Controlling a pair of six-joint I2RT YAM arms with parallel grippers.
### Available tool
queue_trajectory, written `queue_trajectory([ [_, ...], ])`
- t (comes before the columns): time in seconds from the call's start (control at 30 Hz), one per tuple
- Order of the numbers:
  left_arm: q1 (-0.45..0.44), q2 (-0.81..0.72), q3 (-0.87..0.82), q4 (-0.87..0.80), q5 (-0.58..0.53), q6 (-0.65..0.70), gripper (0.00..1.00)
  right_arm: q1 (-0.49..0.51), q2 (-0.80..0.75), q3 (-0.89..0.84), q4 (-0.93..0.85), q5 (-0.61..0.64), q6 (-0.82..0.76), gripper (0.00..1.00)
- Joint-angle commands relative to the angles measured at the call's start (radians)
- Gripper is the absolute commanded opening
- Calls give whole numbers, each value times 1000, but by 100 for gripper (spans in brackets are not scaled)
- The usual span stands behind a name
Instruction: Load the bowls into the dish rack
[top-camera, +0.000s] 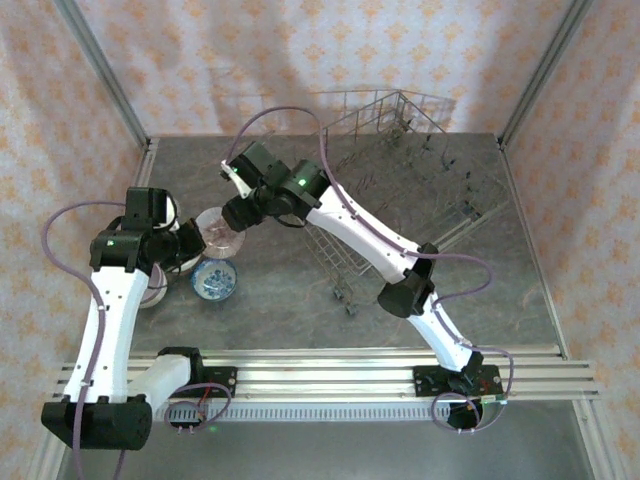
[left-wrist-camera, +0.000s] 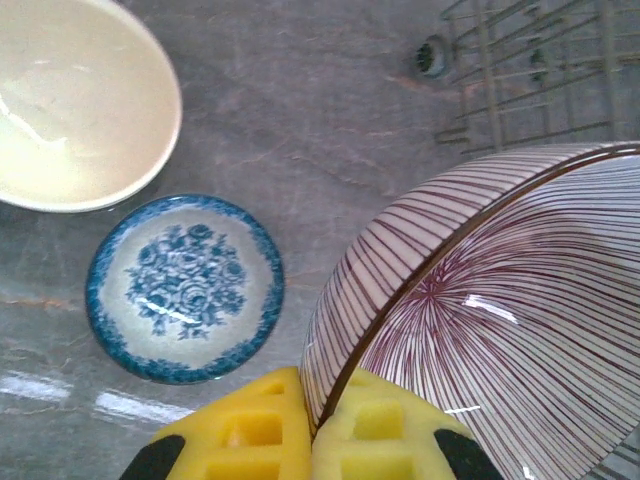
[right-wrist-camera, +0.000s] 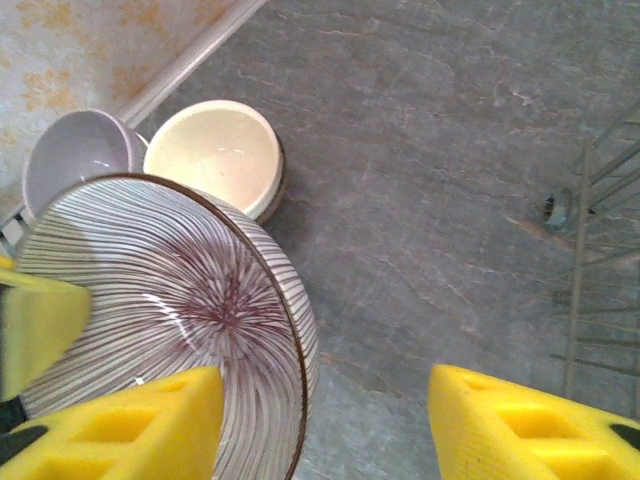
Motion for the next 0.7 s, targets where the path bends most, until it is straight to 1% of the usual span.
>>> queue_trajectory([
  [0.0,-41,9,67,35,2,-46,0,-7,-31,17,-68,11,-19,51],
  [0.1,-80,34,94,47,-4,-54,0,-6,-49,-2,-77,10,-30,47],
  [0.33,-157,96,170,22,-36,-45,0,2,-75,-16,-108,99,-61,36],
  [0.4,-177,108,184,22,-46,-51,0,7,-83,-16,-110,133,-71,30],
  [0.53,-212,116,214,31,-72,-54,0,11,-94,-15,-124,182,-77,22],
  [0.57,-222,118,227,30,-78,-83,0,13,-97,-16,-128,194,-76,21],
  [0.67,-259,127,266,28,-98,-96,0,13,-109,-16,-135,229,-81,15],
])
